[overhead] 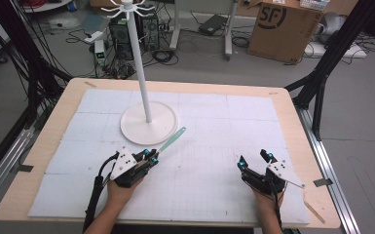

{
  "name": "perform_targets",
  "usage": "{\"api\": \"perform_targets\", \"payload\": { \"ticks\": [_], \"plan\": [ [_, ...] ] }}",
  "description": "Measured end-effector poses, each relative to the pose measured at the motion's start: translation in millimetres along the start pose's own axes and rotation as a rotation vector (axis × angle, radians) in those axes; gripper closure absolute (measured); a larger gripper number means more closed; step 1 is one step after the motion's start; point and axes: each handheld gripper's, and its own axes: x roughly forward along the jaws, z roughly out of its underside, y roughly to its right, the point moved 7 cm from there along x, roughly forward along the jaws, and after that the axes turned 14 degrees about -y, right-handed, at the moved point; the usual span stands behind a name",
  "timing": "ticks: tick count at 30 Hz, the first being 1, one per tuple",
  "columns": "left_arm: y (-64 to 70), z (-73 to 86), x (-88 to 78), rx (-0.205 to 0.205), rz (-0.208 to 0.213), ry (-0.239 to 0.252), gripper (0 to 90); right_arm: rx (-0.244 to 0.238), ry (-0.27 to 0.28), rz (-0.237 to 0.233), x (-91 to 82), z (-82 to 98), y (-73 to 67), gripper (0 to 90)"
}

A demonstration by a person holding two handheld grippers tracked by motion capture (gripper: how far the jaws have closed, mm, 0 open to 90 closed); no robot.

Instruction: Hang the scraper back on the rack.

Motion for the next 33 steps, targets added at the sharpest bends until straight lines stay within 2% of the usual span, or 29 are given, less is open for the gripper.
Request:
{"api": "perform_targets", "payload": {
  "ticks": [6, 10, 14, 21, 24, 28, 33],
  "plan": [
    [-8.3, -4.5, -9.9, -0.027, -0.066, 0.079, 81.2, -0.001, -0.001, -0.001, 0.0, 0.0, -0.5, 19.0],
    [-12.7, -6.0, -14.9, -0.039, -0.097, 0.112, 81.2, 0.002, -0.005, -0.004, -0.1, 0.4, -1.3, 19.4],
    [-16.4, -7.0, -19.6, -0.048, -0.146, 0.138, 81.2, 0.000, -0.004, -0.003, -0.1, 0.2, -1.0, 19.4],
    [-29.0, -5.2, -26.9, -0.087, -0.251, 0.142, 81.2, 0.000, -0.002, -0.001, -0.2, 0.2, -0.9, 19.3],
    [-36.6, -3.9, -30.6, -0.118, -0.297, 0.140, 81.2, -0.004, 0.000, 0.000, -0.2, 0.1, -0.4, 19.3],
    [-42.3, -1.1, -31.6, -0.144, -0.312, 0.127, 81.2, -0.003, 0.001, 0.000, -0.2, 0.0, -0.5, 19.3],
    [-43.5, -2.4, -35.2, -0.141, -0.346, 0.146, 81.2, -0.001, 0.000, 0.001, -0.3, 0.1, -0.6, 19.3]
  ]
}}
